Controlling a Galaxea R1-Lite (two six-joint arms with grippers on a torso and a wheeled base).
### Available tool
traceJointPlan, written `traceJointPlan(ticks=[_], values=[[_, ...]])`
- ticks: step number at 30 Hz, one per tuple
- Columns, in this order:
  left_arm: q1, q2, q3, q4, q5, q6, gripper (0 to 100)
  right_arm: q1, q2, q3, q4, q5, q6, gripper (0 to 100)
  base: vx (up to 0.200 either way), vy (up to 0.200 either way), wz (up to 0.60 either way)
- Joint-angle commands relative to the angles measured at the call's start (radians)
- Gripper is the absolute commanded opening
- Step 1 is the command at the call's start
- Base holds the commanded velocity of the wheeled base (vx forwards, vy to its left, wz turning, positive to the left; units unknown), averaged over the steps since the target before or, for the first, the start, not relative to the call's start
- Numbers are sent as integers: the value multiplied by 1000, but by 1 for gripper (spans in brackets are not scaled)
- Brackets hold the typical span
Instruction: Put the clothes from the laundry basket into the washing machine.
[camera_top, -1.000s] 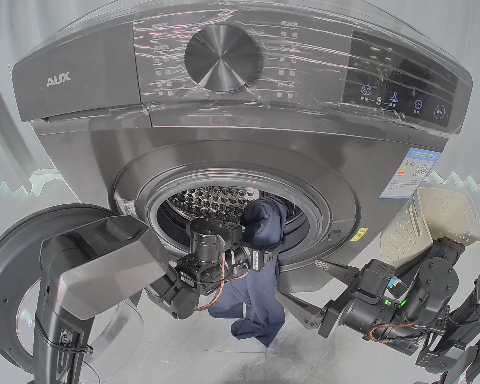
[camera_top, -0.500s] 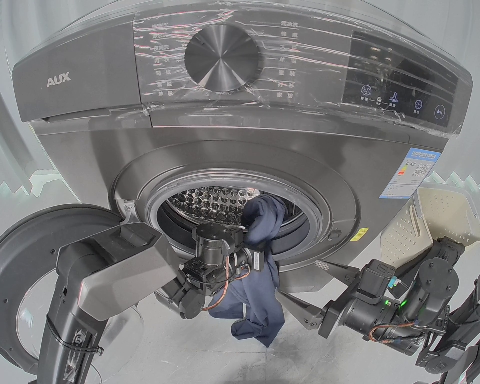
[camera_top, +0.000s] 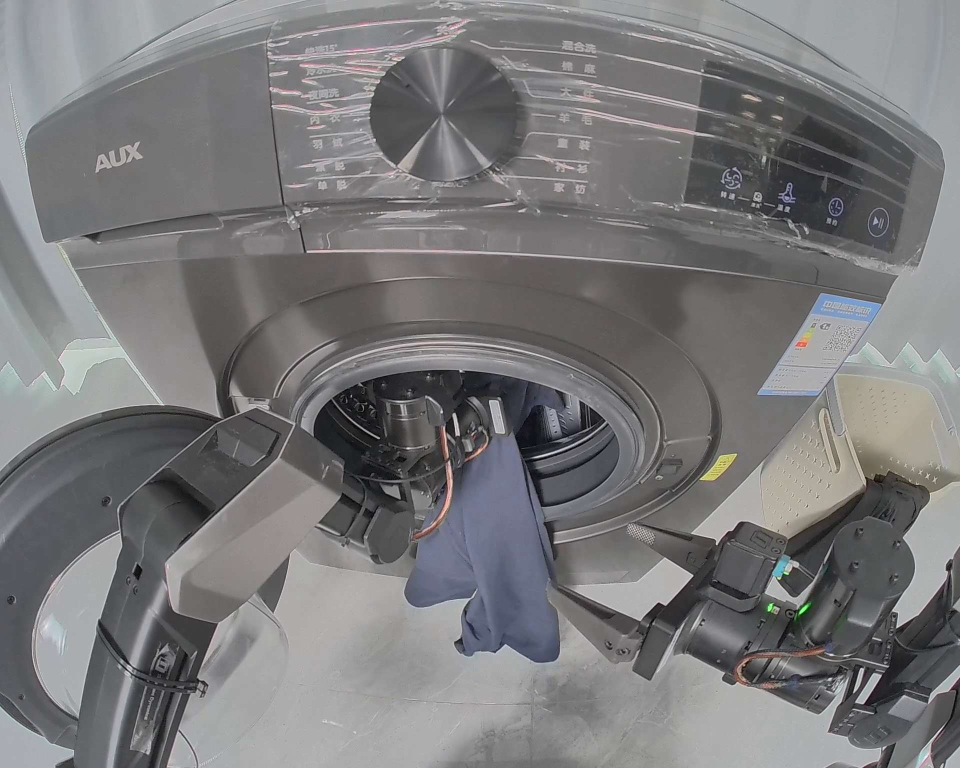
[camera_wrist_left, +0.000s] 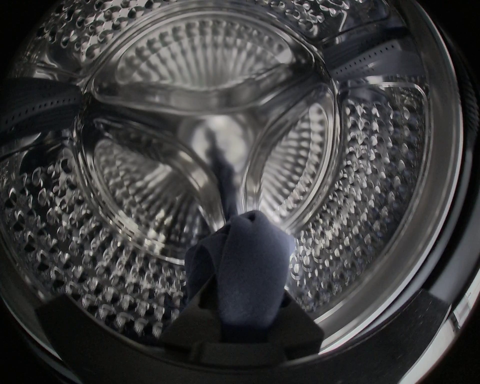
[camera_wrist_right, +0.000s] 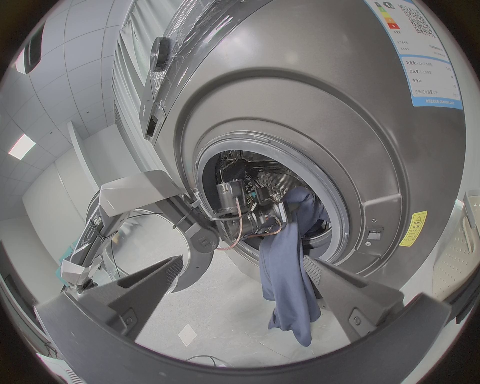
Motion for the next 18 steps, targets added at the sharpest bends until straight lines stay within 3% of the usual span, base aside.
traceJointPlan(ticks=[1,7,12,13,18], values=[[16,91,-210,32,32,-5,0,2,9,0,0,0,1,100,0,0,0],[13,156,-359,69,36,-11,0,2,9,0,0,0,0,100,0,0,0],[19,171,-372,84,49,-11,0,1,9,0,0,0,-2,100,0,0,0],[19,171,-368,87,49,-11,100,1,9,0,0,0,-2,100,0,0,0],[6,134,-296,86,51,-28,100,1,9,0,0,0,-2,100,0,0,0]])
